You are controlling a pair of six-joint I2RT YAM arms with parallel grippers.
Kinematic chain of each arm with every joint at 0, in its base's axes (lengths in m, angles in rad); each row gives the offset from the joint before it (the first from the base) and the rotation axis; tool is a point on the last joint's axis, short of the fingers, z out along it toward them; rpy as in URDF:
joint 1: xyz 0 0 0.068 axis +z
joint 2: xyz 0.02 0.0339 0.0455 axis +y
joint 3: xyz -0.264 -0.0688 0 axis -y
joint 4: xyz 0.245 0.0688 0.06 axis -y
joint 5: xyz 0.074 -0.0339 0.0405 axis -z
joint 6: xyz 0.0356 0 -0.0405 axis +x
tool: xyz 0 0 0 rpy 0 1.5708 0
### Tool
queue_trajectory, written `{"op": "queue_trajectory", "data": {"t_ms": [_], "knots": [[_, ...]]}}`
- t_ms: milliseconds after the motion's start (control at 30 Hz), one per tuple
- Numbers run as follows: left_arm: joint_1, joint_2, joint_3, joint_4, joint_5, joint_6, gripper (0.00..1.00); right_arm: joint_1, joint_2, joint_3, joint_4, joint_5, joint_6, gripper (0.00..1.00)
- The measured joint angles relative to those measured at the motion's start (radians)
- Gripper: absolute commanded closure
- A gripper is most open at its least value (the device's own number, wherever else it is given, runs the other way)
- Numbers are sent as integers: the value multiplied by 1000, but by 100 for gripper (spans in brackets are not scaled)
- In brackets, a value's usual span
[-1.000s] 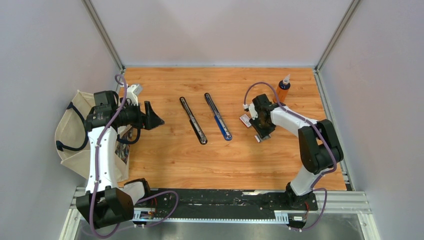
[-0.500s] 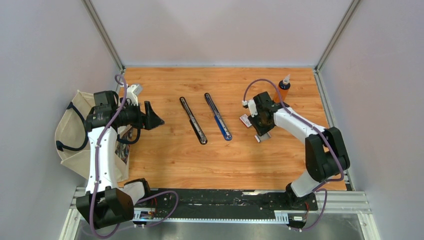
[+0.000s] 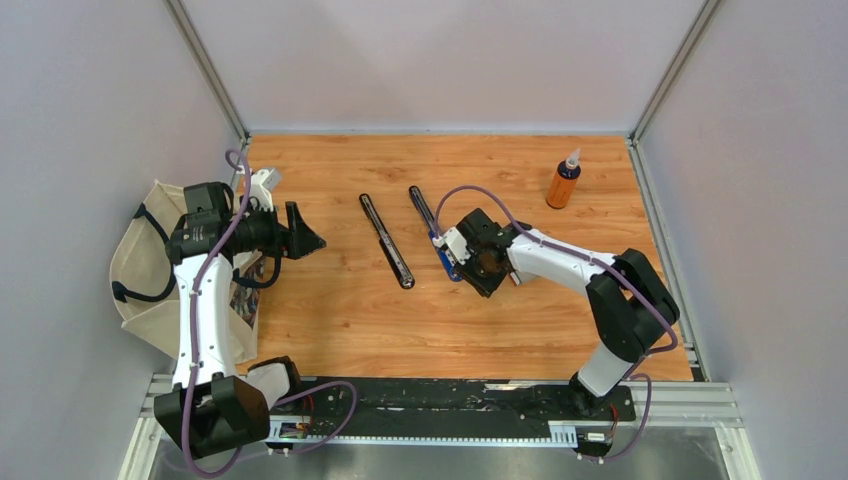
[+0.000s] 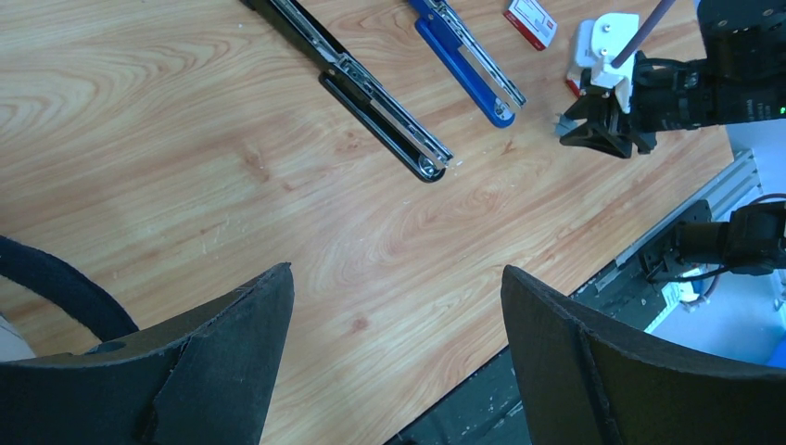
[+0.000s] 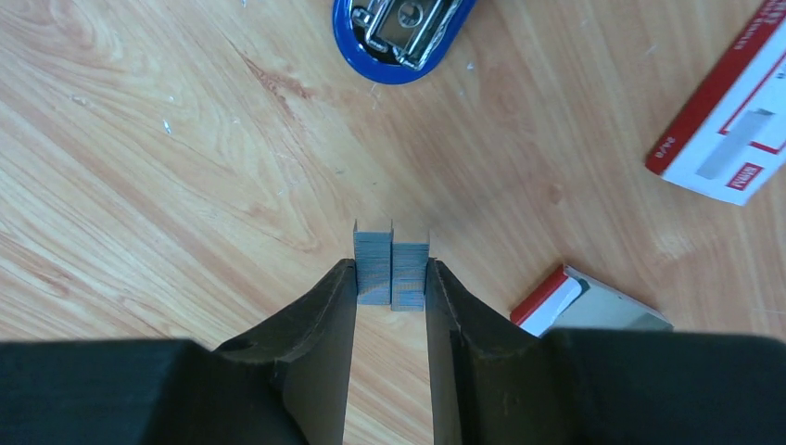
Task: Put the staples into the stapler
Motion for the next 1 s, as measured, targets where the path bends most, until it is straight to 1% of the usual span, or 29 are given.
{"op": "queue_trajectory", "data": {"t_ms": [267,400,567,733,1000], "knots": [[3,0,-2,3,0,0,10,9,38,-26,2,-2,-13,65],[3,0,-2,3,0,0,10,9,62,-34,1,0,-19,63],[3,0,-2,2,1,0,10,9,64,-34,1,3,-25,52],[3,-1,-4,2,1,0,10,9,54,-36,0,-5,-35,46],[3,-1,-4,2,1,0,10,0,8,-37,5,6,-39,44]]}}
